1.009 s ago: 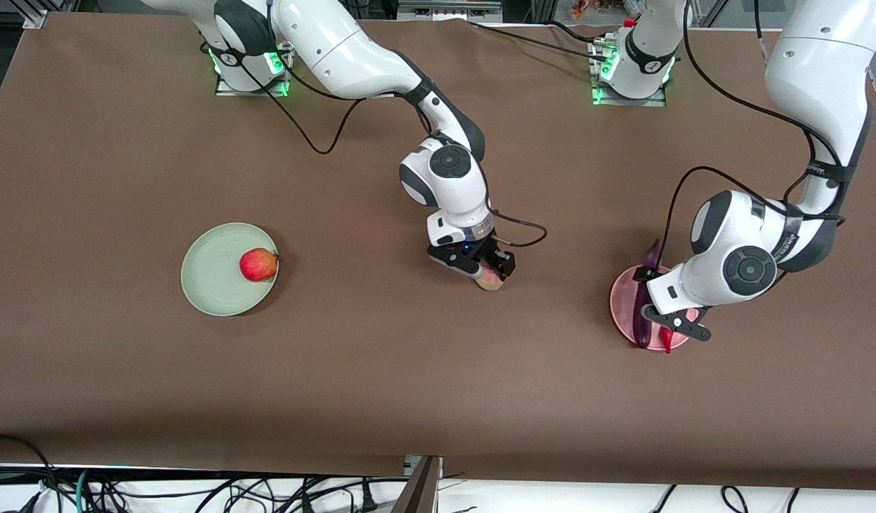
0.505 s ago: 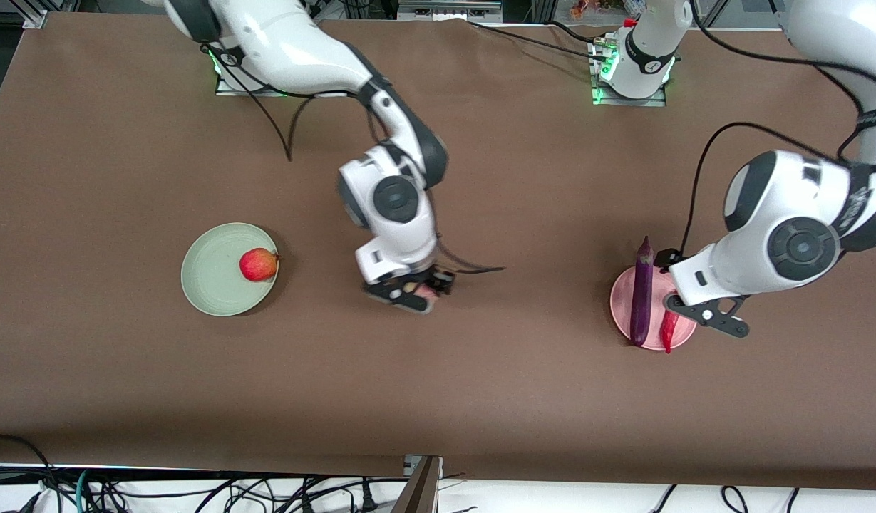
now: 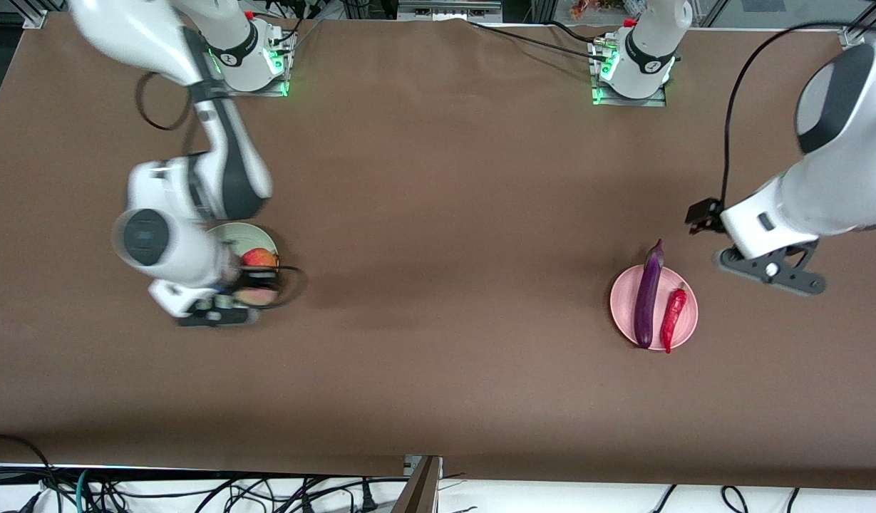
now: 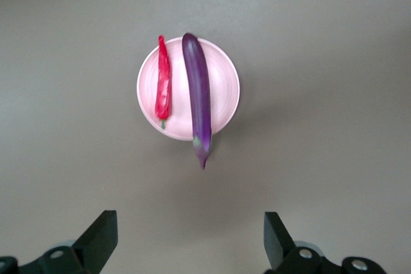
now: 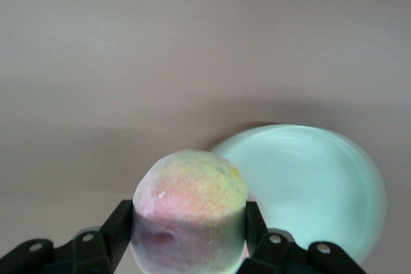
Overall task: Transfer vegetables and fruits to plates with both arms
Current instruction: 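Place the eggplant on the pink plate while the right gripper carries the peach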
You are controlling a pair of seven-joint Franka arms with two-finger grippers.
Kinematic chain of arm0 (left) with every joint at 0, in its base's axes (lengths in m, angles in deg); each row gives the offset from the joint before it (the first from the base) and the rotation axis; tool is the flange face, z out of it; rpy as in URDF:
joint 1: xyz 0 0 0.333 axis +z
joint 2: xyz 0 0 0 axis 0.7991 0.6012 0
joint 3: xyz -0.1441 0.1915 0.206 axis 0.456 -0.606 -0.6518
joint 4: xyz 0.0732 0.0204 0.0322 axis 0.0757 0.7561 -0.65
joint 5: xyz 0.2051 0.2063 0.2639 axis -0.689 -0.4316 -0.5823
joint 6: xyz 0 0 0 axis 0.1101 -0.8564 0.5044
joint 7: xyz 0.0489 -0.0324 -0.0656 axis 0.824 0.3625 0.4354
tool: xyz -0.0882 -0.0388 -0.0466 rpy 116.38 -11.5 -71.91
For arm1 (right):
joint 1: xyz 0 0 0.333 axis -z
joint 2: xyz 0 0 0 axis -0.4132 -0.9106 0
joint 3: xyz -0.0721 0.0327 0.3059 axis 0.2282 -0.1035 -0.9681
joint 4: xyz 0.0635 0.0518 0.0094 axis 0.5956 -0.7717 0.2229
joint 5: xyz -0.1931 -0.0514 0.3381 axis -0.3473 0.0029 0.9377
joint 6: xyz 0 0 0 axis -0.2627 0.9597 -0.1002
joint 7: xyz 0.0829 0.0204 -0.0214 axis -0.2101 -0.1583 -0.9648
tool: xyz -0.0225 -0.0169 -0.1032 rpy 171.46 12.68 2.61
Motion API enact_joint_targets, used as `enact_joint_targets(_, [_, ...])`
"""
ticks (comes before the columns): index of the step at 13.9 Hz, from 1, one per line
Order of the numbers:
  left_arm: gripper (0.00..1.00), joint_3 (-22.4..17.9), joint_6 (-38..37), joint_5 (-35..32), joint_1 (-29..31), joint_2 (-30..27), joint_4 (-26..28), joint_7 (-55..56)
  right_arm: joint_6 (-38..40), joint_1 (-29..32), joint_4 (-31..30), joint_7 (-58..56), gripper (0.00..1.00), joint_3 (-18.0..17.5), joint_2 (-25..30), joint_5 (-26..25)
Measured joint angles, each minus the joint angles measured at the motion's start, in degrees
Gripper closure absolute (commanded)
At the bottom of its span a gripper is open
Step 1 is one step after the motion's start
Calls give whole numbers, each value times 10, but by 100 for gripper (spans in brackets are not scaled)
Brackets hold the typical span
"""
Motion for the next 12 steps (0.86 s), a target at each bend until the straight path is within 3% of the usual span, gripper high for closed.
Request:
enact_joint_targets(2, [0, -1, -35, 0, 0, -13, -27, 0, -18, 59, -72, -137, 92, 13, 35, 11])
enact_joint_targets(4, [0, -4, -40, 0, 0, -14, -33, 0, -33, 82, -109, -182, 91, 14, 45, 33])
enact_joint_targets(6, [0, -37, -39, 8, -17, -12, -31, 1, -70, 78, -143, -183, 75, 10, 45, 38])
enact_joint_targets(7, [0, -79, -38, 30, -42, -13, -31, 1, -85, 77, -158, -182, 41, 8, 44, 42])
enact_joint_targets(8, [0, -130, -36, 62, -72, -17, -29, 1, -91, 78, -167, -182, 0, 7, 44, 55])
enact_joint_targets(10, [0, -200, -11, 99, -115, -50, 8, 1, -93, 78, -171, -182, 0, 7, 44, 75])
enact_joint_targets(12, [0, -250, 41, 113, -153, -113, 86, 3, -92, 78, -162, -183, 0, 6, 50, 77])
